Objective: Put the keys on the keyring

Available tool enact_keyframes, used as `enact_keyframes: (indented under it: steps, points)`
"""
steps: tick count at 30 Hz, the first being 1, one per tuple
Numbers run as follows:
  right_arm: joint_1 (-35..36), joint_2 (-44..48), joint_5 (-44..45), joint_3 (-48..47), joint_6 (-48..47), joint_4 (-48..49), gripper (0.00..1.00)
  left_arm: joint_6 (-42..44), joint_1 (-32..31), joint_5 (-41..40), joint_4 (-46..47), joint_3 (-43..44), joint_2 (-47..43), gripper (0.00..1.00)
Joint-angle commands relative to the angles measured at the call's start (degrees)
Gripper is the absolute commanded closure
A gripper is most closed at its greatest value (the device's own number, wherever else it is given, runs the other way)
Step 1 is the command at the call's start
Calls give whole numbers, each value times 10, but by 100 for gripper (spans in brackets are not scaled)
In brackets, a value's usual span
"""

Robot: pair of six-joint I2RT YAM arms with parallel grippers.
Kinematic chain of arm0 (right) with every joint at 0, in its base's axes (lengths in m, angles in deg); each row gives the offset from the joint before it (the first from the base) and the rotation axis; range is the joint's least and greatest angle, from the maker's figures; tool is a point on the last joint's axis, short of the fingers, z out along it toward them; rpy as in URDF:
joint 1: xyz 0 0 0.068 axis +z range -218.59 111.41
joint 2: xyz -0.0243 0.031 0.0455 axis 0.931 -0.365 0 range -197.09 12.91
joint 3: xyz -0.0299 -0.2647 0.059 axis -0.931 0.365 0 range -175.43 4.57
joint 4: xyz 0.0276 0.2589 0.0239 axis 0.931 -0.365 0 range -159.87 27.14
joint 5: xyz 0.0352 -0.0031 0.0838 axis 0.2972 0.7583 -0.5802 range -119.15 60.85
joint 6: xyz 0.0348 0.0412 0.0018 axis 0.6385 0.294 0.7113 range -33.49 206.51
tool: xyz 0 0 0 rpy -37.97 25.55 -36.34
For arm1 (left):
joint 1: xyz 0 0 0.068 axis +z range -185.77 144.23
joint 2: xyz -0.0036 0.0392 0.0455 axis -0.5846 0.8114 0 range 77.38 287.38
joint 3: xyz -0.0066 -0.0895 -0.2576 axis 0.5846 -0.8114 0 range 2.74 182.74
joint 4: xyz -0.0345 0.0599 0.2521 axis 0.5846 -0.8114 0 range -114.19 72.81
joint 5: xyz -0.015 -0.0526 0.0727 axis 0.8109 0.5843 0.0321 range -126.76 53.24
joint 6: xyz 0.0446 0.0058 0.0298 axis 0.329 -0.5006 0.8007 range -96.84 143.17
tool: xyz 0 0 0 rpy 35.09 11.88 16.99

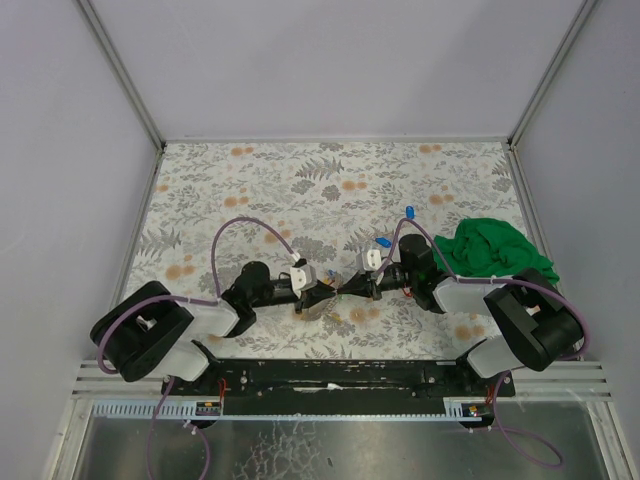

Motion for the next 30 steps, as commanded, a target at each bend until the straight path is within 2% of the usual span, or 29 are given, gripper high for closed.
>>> enact_keyframes:
  steps: [1, 5, 14, 18, 20, 23, 25, 30]
  points:
    - [-3, -1, -22, -11, 5, 45, 100, 10, 3, 14, 10, 22, 8, 89]
    - [-3, 3, -18, -8, 7, 47, 100, 16, 3, 12, -12, 29, 9, 99]
    - [-3, 27, 3, 7, 13, 51, 97, 19, 3, -12, -46, 25, -18, 100]
    - [-3, 36, 18, 13, 27, 63, 85, 19, 3, -23, -54, 23, -26, 100]
    - [-3, 49, 34, 22, 39, 73, 76, 20, 3, -35, -63, 24, -30, 100]
    - [-3, 82, 70, 30, 71, 57, 66, 19, 3, -45, -80, 27, -32, 100]
    - [-3, 112, 107, 36, 113, 41, 64, 19, 3, -47, -82, 27, -33, 100]
    - [-3, 207, 273, 56, 229, -46, 60, 17, 3, -58, -100, 37, -31, 100]
